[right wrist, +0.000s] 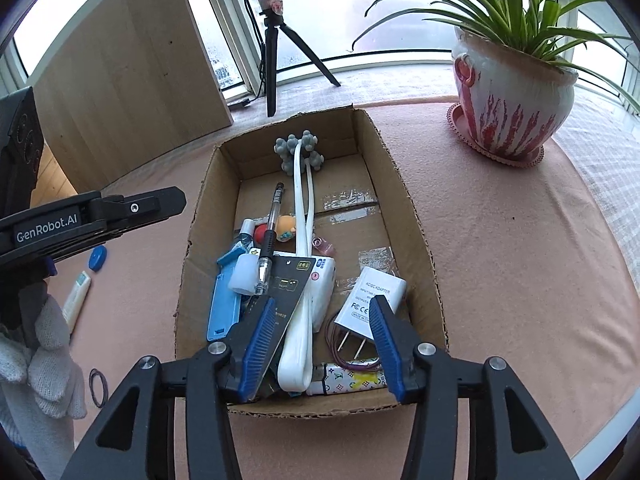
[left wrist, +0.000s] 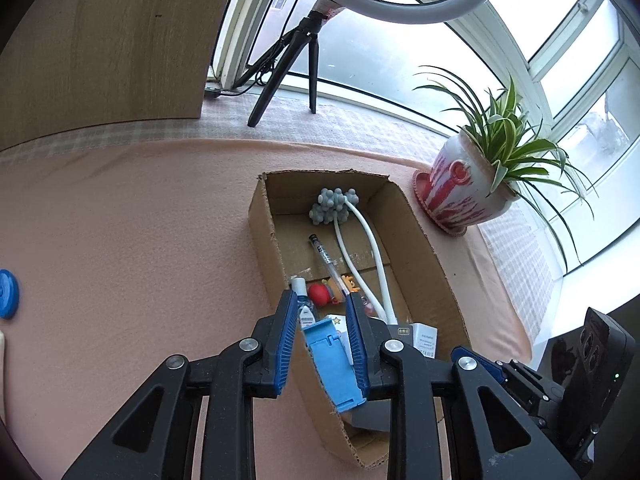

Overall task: Organize objects
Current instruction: 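Carry the pen and adapter over the box and open both tools, then move both tools to the white lotion bottle and close around it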

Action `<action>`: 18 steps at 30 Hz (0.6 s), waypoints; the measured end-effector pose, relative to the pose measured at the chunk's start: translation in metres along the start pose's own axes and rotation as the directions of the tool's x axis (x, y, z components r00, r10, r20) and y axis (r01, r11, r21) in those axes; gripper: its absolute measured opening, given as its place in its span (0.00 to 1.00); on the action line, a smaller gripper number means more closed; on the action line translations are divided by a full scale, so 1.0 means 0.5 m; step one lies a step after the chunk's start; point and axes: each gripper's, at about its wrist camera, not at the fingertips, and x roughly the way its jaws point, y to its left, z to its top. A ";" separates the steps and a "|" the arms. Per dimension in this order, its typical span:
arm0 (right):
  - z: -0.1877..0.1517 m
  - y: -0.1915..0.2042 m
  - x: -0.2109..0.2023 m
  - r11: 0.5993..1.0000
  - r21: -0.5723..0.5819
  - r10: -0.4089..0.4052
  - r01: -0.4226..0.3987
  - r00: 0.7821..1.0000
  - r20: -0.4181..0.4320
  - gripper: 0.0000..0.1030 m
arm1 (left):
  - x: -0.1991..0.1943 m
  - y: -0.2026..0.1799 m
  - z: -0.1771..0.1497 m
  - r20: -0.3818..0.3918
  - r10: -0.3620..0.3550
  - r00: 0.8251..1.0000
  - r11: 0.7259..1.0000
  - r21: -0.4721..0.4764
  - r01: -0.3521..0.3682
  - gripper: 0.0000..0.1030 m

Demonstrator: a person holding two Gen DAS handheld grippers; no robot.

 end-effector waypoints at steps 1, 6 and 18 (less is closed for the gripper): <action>-0.001 0.003 -0.002 1.000 0.001 0.002 -0.002 1.000 0.000 0.44 | -0.009 0.010 -0.004 0.002 0.005 1.000 1.000 -0.005 -0.005 0.26; -0.011 0.030 -0.012 1.000 0.011 0.028 -0.028 1.000 0.013 0.45 | -0.059 0.069 -0.031 0.008 0.038 0.999 0.999 -0.026 -0.038 0.26; -0.068 0.168 -0.013 0.996 -0.047 0.079 -0.079 0.997 -0.001 0.45 | -0.205 0.304 -0.103 0.015 0.159 0.987 0.978 -0.139 -0.155 0.30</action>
